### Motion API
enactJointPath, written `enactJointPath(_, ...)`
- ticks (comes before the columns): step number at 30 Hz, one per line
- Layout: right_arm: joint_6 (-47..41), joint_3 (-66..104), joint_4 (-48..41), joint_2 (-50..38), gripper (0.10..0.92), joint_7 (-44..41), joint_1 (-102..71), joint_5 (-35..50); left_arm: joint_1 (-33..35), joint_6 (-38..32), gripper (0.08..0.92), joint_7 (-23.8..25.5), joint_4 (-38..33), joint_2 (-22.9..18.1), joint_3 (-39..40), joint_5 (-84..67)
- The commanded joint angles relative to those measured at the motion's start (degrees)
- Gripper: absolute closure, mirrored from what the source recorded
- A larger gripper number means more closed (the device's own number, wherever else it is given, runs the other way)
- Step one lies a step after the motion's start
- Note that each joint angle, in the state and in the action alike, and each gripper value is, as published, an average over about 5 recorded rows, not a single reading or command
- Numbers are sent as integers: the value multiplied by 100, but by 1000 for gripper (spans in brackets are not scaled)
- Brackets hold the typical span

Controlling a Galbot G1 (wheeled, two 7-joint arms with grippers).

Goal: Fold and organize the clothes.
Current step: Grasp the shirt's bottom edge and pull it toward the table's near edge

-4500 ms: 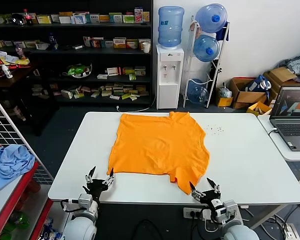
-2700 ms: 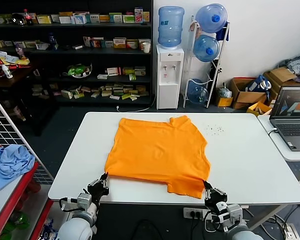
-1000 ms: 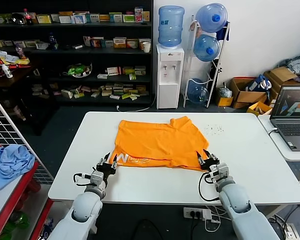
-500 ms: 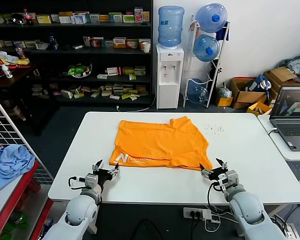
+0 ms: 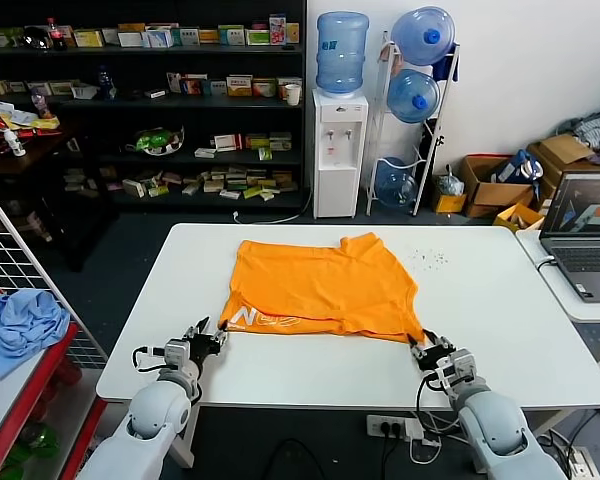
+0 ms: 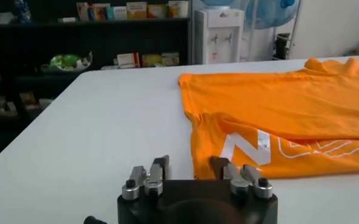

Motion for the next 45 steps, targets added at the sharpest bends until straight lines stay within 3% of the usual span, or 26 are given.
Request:
enactJointPath(1,-27,8,-73,11,745,-45,-26,-37,0,43,605,45,33,23,1,-139)
enactJointPath(6,-60,18,42,-30,876,-67,-67,-23,103,88,753,92,-68,29,-3,-157)
enactJointPath(12,-221,120,535,-375,896,22,-358,69,360,161,899,56,-369,168,-60,-269)
enactJointPath(15,-324,209,840,-629,896,107,-616,191,580,217,911,-6,-651,261,-109,-372)
enactJointPath(25,-486,551,1811,-1022,896,439,-1709,393,1648,351,911,-196,-1925,348,-285,-297)
enactJointPath(33,-733,708,2168,-985,884,636,-2007,588,2232,399,911,-232,-2375,231,-291,-49)
enactJointPath(37,-942,748,2282,-995,796,719,-1976,733,2335,469,871,-234,-2481,243,-286,42)
enactJointPath(45,-1177,816,2424,-1183,579,986,-1634,1411,2162,706,640,-224,-2652,349,-281,-112)
